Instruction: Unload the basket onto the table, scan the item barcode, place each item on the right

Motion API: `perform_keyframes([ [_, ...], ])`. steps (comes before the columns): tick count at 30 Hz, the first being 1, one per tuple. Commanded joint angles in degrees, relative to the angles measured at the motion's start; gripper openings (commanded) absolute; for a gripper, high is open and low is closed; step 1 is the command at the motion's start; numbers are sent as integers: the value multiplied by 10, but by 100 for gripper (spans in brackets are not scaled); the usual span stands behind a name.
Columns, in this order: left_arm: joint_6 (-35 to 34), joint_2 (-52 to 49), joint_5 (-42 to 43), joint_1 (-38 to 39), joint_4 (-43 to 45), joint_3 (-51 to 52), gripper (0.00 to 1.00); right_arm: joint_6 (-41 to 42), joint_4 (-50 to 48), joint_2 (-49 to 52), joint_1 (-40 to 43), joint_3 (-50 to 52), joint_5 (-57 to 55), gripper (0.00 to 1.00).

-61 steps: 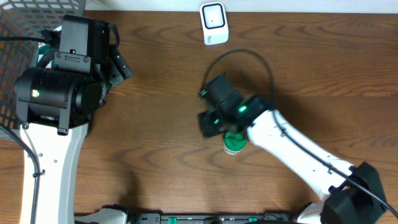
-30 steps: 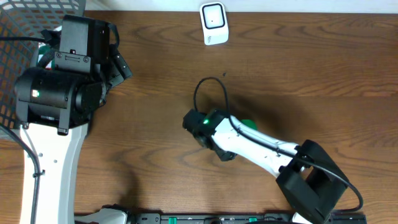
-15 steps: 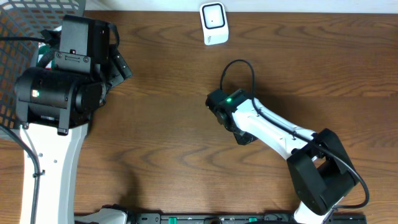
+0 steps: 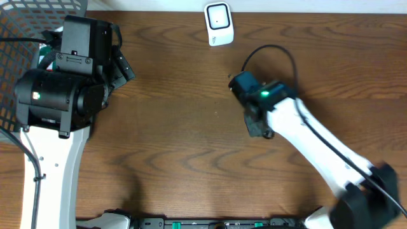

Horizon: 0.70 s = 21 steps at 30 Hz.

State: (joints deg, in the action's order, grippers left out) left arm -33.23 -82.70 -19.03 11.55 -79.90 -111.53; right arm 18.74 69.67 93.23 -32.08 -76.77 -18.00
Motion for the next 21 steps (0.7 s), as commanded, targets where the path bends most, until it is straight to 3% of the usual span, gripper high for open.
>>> perform_keyframes([
  [1, -5, 3, -10, -3, -2, -8, 95, 51, -12, -67, 19, -23, 70, 99],
  [6, -5, 3, -10, -3, -2, -8, 95, 185, -11, -95, 45, -20, 69, 99],
  [10, -5, 3, -10, -3, -2, -8, 95, 229, -51, -87, 48, 10, 69, 99],
  [21, -5, 3, -10, -3, -2, -8, 95, 241, -132, -40, 67, 83, 96, 99],
])
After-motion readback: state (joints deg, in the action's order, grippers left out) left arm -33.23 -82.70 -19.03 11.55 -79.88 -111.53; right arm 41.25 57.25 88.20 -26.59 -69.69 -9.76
